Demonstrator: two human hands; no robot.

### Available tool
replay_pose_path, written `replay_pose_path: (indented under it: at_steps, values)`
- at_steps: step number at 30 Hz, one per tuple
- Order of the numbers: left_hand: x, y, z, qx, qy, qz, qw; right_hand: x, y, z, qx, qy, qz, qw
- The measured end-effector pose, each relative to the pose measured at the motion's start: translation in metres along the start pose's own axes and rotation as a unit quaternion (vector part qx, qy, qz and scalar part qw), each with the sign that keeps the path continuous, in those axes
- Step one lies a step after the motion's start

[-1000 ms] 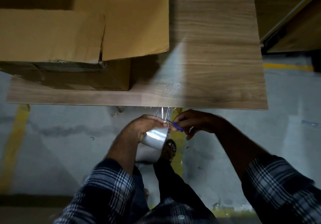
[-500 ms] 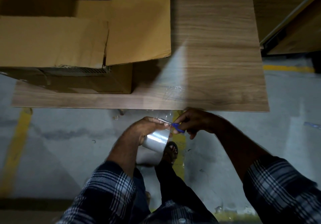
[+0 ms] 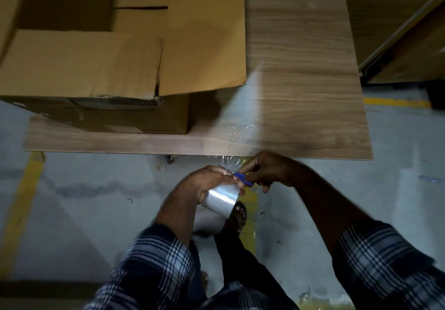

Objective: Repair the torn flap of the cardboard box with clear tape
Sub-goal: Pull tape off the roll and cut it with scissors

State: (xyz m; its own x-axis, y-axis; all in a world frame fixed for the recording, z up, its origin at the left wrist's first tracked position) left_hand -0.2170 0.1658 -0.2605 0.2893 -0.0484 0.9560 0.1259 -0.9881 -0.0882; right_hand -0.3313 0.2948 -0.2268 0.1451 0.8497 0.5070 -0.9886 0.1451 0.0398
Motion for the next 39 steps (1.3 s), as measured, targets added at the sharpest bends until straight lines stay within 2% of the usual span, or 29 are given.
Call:
replay_pose_path:
  at_steps: [3,7,11,15,20,25,30,32,39]
  values:
    - [0.004,-0.003,0.006,-0.009,0.013,0.031,0.999,0.002,-0.002,0.002,-0.008,-0.007,-0.014,1.0]
    - [0.006,0.0,0.027,0.002,0.018,0.018,1.0,0.004,-0.009,0.01,-0.007,-0.016,-0.013,1.0]
    - [0.031,0.015,0.036,0.036,-0.079,0.029,0.996,0.018,-0.026,0.019,0.001,-0.029,0.014,0.999]
    - [0.084,0.043,0.042,0.025,-0.157,0.021,0.987,0.036,-0.05,0.038,-0.022,-0.011,-0.053,0.998]
    - [0.15,0.062,0.048,-0.081,-0.268,0.022,0.96,0.033,-0.099,0.087,0.098,0.04,-0.123,0.987]
    - [0.189,0.084,0.055,-0.116,-0.308,-0.002,0.944,0.033,-0.141,0.143,0.29,0.091,-0.155,0.94]
    - [0.22,0.101,0.056,-0.118,-0.355,-0.018,0.927,0.04,-0.174,0.192,0.459,0.144,-0.177,0.859]
    - [0.232,0.106,0.059,-0.124,-0.363,-0.019,0.923,0.043,-0.185,0.204,0.487,0.151,-0.18,0.841]
    - [0.265,0.097,0.053,-0.158,-0.433,-0.037,0.887,0.062,-0.189,0.219,0.502,0.151,-0.236,0.818]
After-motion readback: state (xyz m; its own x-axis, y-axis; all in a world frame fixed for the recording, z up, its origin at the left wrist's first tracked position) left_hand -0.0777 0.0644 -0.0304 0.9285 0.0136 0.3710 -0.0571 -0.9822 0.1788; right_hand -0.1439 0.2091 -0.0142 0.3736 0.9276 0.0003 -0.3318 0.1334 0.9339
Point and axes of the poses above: each hand's wrist, its own x-axis away from the middle knuckle, its own y-axis out of the back of the hand, z = x × y, the point moved 5 cm from there along -x, towards the middle knuckle, and after that the axes turned 14 degrees about y, right-handed, at the moved point
